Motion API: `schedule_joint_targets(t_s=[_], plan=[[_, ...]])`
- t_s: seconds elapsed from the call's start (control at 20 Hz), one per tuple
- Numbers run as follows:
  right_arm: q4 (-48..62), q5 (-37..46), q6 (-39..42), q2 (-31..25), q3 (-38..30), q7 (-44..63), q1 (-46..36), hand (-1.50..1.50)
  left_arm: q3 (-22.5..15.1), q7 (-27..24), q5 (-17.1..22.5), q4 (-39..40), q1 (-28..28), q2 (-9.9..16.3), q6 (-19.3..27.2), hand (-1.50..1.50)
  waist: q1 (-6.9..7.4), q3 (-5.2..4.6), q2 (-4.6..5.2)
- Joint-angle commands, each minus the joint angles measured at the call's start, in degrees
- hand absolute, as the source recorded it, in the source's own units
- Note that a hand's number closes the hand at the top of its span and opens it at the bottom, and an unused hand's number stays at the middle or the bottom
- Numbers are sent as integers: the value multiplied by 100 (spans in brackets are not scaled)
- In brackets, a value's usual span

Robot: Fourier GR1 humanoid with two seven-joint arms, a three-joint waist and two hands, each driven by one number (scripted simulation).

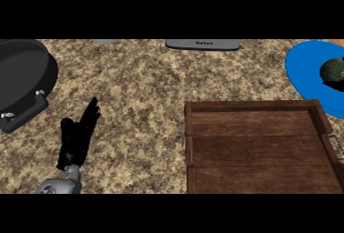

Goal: Pick the squash from the tray and place it in the plate

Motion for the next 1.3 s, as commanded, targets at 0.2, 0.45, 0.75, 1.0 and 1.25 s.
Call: schedule_joint_targets(t_s=[0.2, 0.45, 0.75, 1.0, 1.25], plan=[[895, 401, 914, -204, 346, -177, -16, -150, -6, 83, 23, -3, -121, 52, -132, 0, 89, 11, 39], [940, 323, 1365, -466, 282, -1071, -69, -150, -62, -3, -89, 72, -79, -18, -48, 0, 85, 21, 49], [1092, -949, 1946, -335, -931, -1826, -323, -150, -22, -118, -86, 161, -152, -66, -9, 0, 22, 32, 31], [1436, -1665, 2866, -848, -1642, -1773, -238, -150, 134, 32, 52, -18, -9, 101, -114, 0, 17, 28, 23], [1414, -1865, 3435, -962, -1791, -1832, 22, -150, -37, 97, -147, 25, -208, -166, 149, 0, 12, 34, 43]])
